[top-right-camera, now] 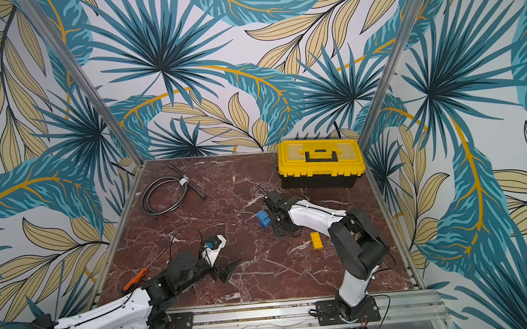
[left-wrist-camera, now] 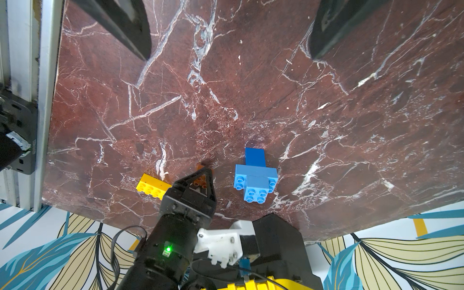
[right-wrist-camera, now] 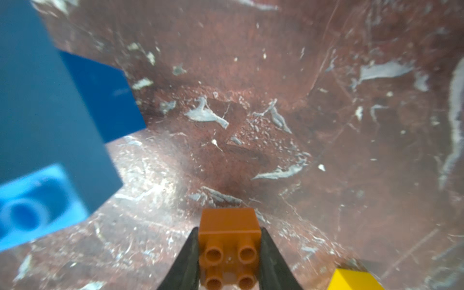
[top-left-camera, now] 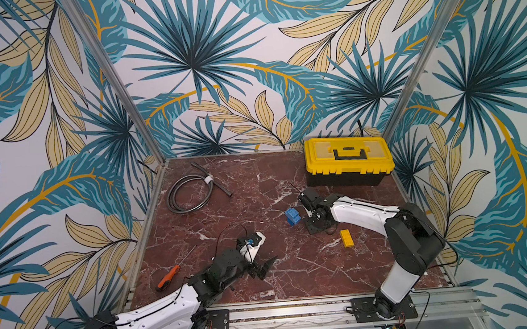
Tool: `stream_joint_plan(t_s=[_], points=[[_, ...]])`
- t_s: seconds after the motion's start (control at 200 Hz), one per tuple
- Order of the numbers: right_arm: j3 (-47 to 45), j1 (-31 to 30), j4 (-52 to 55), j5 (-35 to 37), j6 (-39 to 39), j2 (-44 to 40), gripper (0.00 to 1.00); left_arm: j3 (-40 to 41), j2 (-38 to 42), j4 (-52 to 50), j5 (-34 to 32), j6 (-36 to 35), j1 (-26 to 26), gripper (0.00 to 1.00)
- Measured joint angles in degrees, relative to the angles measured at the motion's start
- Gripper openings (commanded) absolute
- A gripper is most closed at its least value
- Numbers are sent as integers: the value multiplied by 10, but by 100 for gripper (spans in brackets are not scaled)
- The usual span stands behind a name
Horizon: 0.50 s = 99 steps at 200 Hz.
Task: Assemble the letter f with lego
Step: Pick up the lego brick from the center of the board.
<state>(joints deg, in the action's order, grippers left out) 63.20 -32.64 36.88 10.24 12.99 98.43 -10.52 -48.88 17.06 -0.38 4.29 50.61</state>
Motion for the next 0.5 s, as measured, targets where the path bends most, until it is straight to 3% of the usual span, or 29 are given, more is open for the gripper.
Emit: stream_joint_plan(t_s=[0.496], points=[[151, 0, 110, -10, -73, -12, 30, 0, 0, 0, 13, 0, 0, 99]])
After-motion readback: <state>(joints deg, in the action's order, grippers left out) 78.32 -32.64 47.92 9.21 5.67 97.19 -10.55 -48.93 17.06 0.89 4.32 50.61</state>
